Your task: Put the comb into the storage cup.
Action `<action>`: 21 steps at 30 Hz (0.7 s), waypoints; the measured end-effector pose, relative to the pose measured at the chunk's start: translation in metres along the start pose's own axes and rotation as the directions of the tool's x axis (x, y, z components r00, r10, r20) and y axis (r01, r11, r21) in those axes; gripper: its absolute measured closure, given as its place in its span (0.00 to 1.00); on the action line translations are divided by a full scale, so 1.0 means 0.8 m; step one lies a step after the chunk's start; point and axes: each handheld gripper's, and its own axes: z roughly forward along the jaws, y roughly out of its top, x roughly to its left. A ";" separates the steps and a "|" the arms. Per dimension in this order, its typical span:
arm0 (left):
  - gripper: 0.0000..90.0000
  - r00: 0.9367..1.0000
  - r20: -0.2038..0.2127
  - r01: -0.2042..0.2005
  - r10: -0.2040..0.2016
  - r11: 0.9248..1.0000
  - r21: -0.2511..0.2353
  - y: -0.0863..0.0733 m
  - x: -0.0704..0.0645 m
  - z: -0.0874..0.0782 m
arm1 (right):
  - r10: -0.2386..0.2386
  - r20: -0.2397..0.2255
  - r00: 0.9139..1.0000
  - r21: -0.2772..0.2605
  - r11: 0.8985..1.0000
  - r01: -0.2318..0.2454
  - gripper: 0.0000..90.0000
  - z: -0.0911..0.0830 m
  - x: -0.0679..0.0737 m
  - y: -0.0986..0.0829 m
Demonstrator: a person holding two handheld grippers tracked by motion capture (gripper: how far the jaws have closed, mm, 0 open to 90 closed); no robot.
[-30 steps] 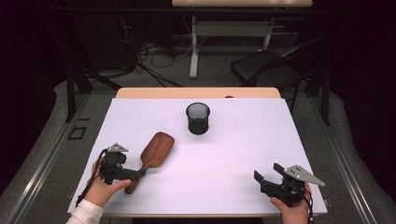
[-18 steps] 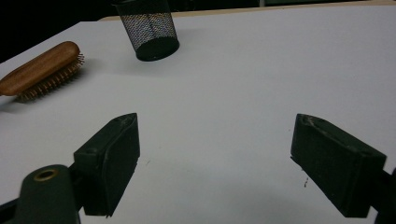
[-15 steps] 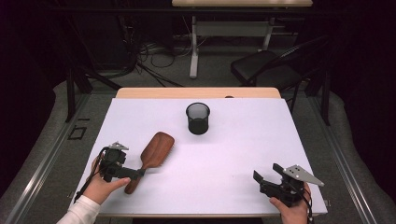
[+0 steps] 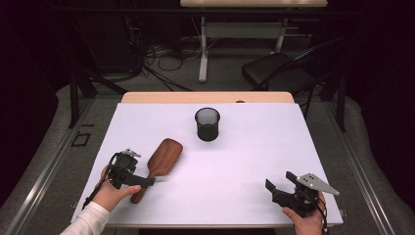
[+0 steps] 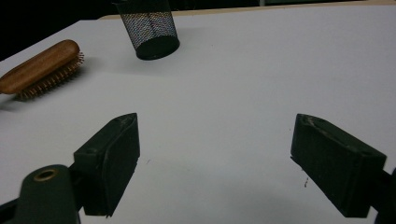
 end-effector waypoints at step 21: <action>0.32 1.000 -0.021 0.013 -0.011 0.997 0.076 0.019 -0.007 0.004 | -0.001 -0.002 1.000 -0.002 1.000 0.001 0.17 -0.001 0.000 0.000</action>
